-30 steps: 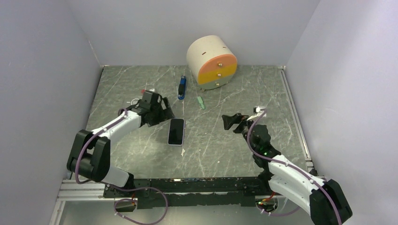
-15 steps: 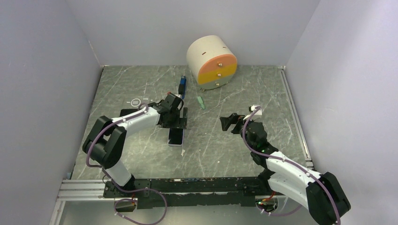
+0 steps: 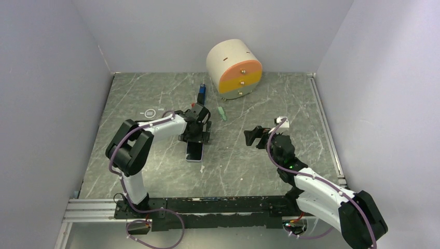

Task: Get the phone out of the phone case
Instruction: Pick up the phone at the center of the board.

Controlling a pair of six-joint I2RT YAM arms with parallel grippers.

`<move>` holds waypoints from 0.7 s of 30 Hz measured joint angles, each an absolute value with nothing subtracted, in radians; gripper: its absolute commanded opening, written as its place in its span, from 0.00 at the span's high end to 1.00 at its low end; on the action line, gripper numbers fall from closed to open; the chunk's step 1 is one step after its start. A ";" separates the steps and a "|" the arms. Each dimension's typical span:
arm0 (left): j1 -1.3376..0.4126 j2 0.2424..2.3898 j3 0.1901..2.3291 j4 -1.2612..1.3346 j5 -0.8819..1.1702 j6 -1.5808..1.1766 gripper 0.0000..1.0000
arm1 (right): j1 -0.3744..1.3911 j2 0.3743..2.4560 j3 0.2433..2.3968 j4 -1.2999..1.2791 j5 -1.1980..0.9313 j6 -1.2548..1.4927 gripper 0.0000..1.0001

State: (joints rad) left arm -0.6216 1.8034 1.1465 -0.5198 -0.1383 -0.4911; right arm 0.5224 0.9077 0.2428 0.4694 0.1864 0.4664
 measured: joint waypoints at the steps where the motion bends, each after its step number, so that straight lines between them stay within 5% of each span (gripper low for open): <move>1: -0.624 1.807 1.152 -0.528 -0.144 -0.492 0.07 | 0.522 0.908 0.243 0.463 0.189 0.464 0.01; 15: -0.642 1.824 1.165 -0.542 -0.170 -0.494 0.35 | 0.568 1.029 0.301 0.450 0.176 0.465 0.01; 21: -0.640 1.787 1.123 -0.497 -0.138 -0.508 0.60 | 0.636 1.093 0.335 0.450 0.172 0.479 0.01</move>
State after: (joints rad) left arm -0.6403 1.7874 1.1233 -0.4973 -0.1383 -0.5076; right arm 0.6361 1.0931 0.3347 0.4496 0.1722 0.4789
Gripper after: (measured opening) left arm 0.763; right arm 0.989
